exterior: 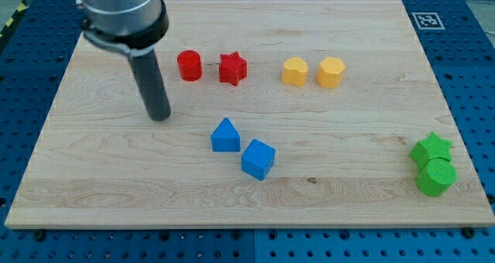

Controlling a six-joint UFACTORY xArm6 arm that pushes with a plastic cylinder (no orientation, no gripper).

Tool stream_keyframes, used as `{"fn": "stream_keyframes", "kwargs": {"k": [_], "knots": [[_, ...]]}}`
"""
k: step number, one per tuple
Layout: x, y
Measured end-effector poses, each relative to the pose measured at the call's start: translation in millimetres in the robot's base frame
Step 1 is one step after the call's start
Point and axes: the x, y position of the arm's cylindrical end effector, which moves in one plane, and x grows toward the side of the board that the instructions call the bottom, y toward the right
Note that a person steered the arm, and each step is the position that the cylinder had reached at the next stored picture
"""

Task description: Place the arm bottom center

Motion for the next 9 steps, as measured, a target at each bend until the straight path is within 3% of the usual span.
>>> {"fn": "stream_keyframes", "kwargs": {"k": [2, 5, 6, 9], "knots": [[71, 11], [106, 186], [106, 200], [103, 155]]}}
